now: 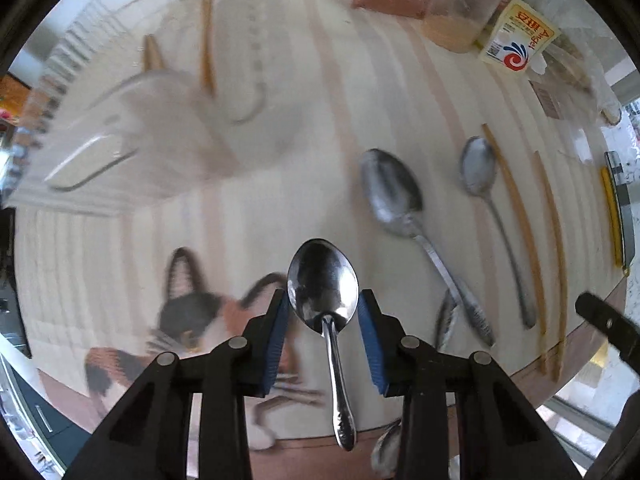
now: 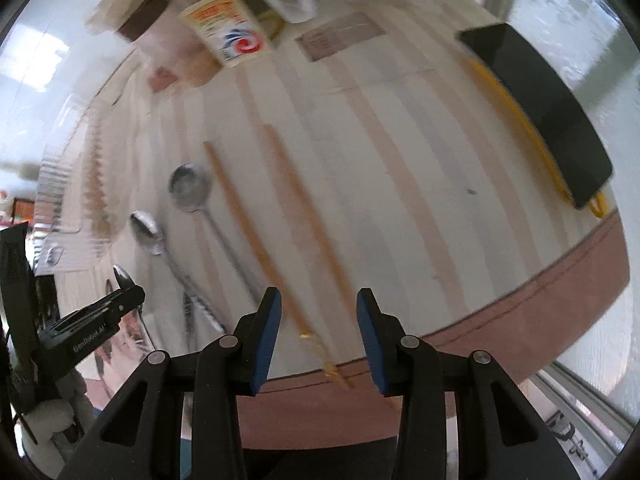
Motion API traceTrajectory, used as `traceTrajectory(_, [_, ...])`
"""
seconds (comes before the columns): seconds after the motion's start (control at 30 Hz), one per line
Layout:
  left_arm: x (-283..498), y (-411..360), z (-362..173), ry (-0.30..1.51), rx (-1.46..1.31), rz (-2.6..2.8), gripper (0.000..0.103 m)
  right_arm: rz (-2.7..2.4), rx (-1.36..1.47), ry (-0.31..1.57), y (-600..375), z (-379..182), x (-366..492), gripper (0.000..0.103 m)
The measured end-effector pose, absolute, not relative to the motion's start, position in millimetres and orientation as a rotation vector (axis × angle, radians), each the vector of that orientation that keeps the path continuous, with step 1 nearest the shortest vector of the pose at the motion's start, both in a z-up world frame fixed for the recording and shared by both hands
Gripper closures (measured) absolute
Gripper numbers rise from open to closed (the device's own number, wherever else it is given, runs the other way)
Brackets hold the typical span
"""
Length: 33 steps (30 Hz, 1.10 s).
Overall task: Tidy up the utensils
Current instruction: 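Grasp another steel spoon with the right tool while the left tool holds its spoon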
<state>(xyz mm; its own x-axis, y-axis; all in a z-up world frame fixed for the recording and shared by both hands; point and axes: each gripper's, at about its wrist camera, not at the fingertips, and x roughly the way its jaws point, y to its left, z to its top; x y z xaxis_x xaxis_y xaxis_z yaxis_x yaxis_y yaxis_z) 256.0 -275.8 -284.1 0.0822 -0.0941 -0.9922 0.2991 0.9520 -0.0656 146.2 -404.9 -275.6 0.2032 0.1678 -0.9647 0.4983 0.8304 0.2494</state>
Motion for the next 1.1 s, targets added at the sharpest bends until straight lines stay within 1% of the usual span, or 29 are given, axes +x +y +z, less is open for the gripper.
traceTrajectory(0.17, [253, -261, -280, 1.429, 0.211, -0.245, 0.071, -0.141, 0.567, 1.377, -375, -277, 170, 0.062])
traceTrajectory(0.27, [252, -246, -288, 1.421, 0.232, -0.197, 0.071, -0.087, 0.521, 1.367, -355, -277, 194, 0.062])
traceTrajectory(0.5, [244, -217, -300, 1.447, 0.153, -0.128, 0.071, -0.049, 0.325, 1.383, -321, -292, 254, 0.062])
traceTrajectory(0.63, [241, -200, -302, 1.464, 0.080, -0.122, 0.071, -0.004, 0.300, 1.335, -307, -282, 265, 0.062])
traceTrajectory(0.77, [217, -163, -304, 1.476, 0.012, -0.113, 0.071, 0.119, 0.254, 1.360, -276, -285, 270, 0.062])
traceTrajectory(0.83, [213, -141, -309, 1.476, 0.000, -0.110, 0.071, 0.110, 0.184, 1.379, -262, -293, 274, 0.059])
traceTrajectory(0.93, [211, -124, -312, 1.476, -0.017, -0.100, 0.071, 0.083, 0.127, 1.409, -251, -307, 277, 0.058])
traceTrajectory(0.97, [211, -100, -322, 1.478, -0.021, -0.098, 0.071, 0.076, 0.121, 1.382, -249, -306, 277, 0.058])
traceTrajectory(1.03, [209, -82, -321, 1.476, -0.030, -0.092, 0.071, 0.045, 0.078, 1.370, -242, -308, 280, 0.065])
traceTrajectory(1.1, [209, -70, -318, 1.474, -0.034, -0.087, 0.071, -0.011, 0.022, 1.357, -235, -308, 282, 0.090])
